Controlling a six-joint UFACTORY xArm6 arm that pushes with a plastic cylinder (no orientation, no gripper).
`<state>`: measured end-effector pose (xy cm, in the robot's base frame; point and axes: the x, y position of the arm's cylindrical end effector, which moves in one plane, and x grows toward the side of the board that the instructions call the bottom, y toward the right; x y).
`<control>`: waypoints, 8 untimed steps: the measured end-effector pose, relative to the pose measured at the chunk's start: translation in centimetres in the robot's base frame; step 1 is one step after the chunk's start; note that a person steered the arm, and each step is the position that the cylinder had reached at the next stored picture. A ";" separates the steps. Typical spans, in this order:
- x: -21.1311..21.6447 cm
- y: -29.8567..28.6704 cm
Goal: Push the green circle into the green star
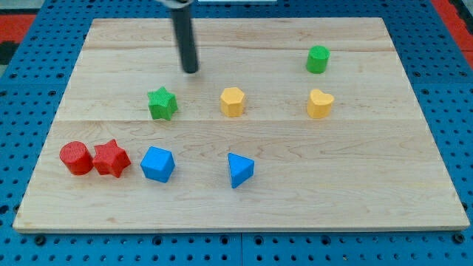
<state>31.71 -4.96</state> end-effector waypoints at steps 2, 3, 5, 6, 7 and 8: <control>2.1 15.3; 2.1 22.6; -3.5 21.7; -1.0 7.5; -1.3 8.3; -1.0 13.8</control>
<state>30.75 8.85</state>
